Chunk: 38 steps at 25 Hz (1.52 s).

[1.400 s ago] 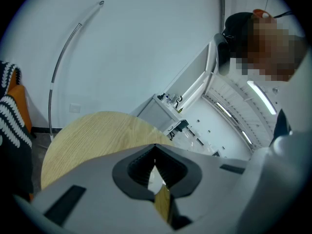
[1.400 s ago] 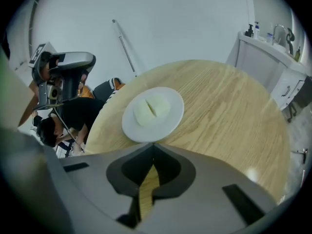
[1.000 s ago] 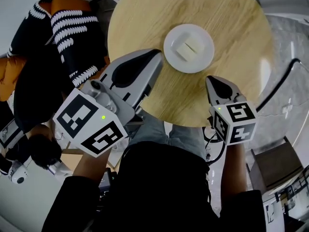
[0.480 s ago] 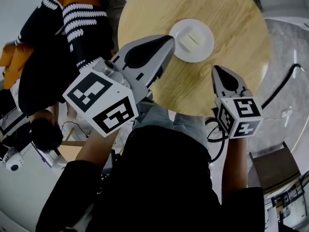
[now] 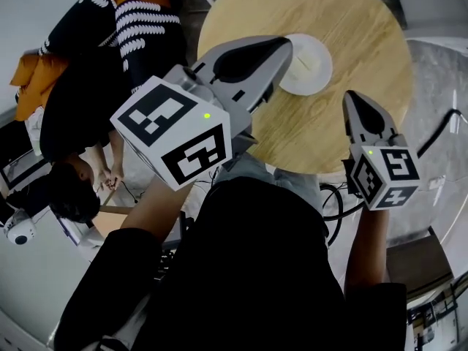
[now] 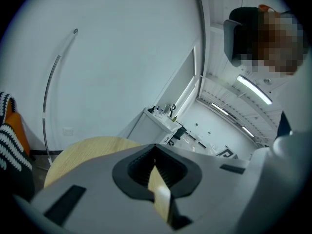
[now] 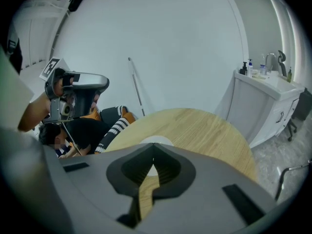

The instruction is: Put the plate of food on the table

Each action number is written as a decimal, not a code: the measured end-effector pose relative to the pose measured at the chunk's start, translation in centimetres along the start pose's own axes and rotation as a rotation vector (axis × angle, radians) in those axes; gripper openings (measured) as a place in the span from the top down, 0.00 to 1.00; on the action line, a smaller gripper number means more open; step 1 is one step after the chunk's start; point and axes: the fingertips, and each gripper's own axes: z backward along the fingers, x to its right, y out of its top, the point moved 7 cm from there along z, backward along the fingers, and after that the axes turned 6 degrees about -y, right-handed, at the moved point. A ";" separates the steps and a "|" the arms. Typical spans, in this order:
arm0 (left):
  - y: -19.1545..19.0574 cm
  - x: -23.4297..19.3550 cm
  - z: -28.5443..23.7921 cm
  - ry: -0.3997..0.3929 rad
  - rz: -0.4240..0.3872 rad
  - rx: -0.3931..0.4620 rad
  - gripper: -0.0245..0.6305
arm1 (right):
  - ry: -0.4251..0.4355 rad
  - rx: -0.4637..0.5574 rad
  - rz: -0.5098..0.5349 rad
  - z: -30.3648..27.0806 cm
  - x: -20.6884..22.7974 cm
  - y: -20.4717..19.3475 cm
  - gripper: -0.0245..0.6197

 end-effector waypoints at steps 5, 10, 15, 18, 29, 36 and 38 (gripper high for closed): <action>2.0 1.6 0.6 0.007 -0.027 0.029 0.97 | 0.010 0.080 0.026 2.0 -0.3 3.5 0.95; 3.5 3.0 1.7 0.022 -0.065 0.066 0.97 | 0.025 0.158 0.044 3.9 -0.8 5.8 0.95; 4.3 4.8 2.8 0.039 -0.107 0.098 0.97 | 0.034 0.239 0.056 6.0 -1.1 7.4 0.95; 5.2 6.2 3.8 0.054 -0.140 0.105 0.97 | 0.035 0.282 0.062 7.7 -1.5 8.5 0.95; 5.3 11.7 7.4 0.093 -0.283 0.184 0.97 | 0.064 0.418 0.078 13.4 -3.9 8.4 0.95; 5.0 14.7 9.3 0.098 -0.327 0.255 0.97 | 0.077 0.465 0.099 16.3 -4.4 8.0 0.95; 5.0 15.3 9.7 0.096 -0.343 0.275 0.97 | 0.084 0.474 0.112 16.7 -4.6 8.0 0.95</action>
